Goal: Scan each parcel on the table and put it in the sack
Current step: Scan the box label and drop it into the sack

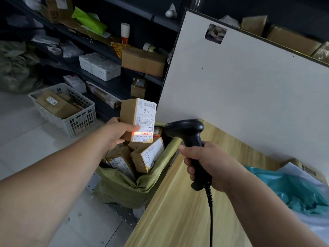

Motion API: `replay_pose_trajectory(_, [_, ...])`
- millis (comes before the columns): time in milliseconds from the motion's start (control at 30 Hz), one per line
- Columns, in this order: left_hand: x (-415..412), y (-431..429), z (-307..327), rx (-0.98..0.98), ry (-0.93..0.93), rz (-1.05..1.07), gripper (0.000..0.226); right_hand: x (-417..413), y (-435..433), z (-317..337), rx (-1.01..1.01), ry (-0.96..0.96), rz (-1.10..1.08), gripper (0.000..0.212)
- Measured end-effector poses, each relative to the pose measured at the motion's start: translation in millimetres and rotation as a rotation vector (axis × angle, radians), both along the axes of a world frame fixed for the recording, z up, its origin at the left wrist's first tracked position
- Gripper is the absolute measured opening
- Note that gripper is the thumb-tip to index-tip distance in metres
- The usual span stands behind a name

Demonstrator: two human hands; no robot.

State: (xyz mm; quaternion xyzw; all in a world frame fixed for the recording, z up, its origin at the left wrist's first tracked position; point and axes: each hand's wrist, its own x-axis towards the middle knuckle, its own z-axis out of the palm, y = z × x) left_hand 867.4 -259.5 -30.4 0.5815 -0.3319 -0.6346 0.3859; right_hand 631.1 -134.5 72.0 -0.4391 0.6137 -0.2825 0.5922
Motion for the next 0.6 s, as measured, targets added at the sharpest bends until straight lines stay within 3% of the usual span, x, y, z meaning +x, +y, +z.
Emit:
replay_pose_trajectory(200, [2.5,-7.5,-8.3,0.017,-0.015,0.007,0.077,0.8,-4.1,-4.6,-0.004,-0.005,-0.018,0.024])
replay_pose_trajectory(433, [9.3,-16.3,-13.8,0.030,-0.037,0.049,0.080,-0.7,-7.6,-3.3,0.077,-0.083,-0.066,0.048])
replay_pose_trajectory(600, [12.6,-18.6,-12.4,0.029,-0.021,0.042,0.079,-2.4,-7.0,-2.0,0.084,-0.064,-0.069,0.037])
